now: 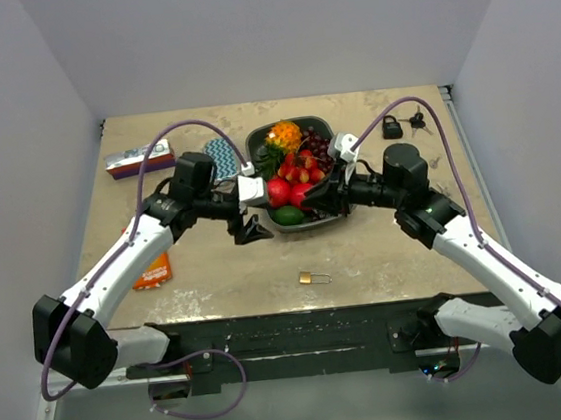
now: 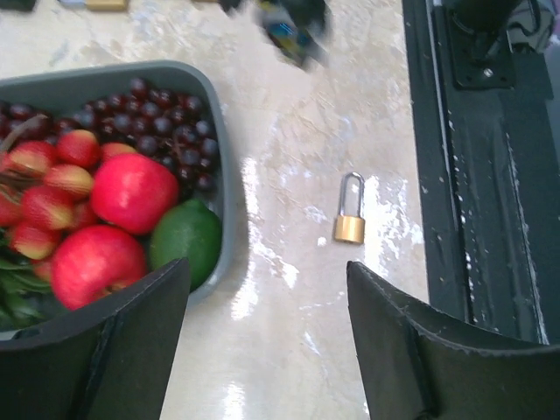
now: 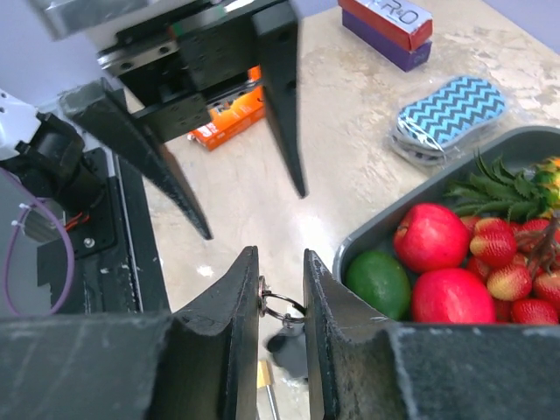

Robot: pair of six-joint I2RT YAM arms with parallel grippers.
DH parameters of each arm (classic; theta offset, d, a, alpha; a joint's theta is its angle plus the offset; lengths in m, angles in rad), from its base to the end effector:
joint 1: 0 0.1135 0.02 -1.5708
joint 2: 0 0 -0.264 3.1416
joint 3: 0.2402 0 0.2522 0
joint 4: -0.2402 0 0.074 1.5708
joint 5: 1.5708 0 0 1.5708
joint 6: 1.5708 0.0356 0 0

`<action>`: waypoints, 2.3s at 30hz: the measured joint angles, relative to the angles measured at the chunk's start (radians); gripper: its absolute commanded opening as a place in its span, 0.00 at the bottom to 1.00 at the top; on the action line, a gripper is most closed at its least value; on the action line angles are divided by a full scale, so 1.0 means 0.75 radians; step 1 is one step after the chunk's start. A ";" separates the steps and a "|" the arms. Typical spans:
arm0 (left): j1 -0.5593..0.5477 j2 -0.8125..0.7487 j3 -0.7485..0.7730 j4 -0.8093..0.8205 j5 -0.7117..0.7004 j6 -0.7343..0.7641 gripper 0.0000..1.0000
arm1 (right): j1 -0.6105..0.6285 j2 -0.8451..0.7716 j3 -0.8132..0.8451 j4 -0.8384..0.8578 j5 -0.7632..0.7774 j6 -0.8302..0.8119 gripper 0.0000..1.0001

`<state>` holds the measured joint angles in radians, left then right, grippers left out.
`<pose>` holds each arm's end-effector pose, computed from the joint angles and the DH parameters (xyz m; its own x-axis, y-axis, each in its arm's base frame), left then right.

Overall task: Lock with the key
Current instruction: Pick up the lock from the center of the board.

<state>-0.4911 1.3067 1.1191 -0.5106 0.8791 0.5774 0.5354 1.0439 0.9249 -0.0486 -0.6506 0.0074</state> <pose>0.2313 -0.1548 0.3194 -0.0268 0.4092 -0.9121 0.9974 0.0727 0.0033 0.1941 0.1402 0.3551 -0.1503 -0.0823 -0.9852 -0.9185 0.3803 0.1083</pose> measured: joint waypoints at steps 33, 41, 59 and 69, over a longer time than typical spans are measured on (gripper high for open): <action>-0.679 0.439 -0.362 0.477 -0.583 0.200 0.65 | -0.288 0.013 -0.181 -0.399 0.228 0.039 0.00; -0.690 0.497 -0.328 0.468 -0.640 0.194 0.43 | -0.288 -0.001 -0.204 -0.400 0.258 0.137 0.00; -0.385 0.249 -0.333 0.454 -0.386 -0.141 0.00 | -0.289 0.095 -0.230 -0.386 0.227 0.208 0.00; -0.344 0.081 -0.331 0.561 -0.284 -0.399 0.00 | -0.293 0.304 -0.284 -0.342 0.146 0.208 0.00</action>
<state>-0.7490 1.3678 0.8711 -0.0902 0.6662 0.2783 0.3153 1.2720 0.7120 -0.3050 -0.5407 0.1635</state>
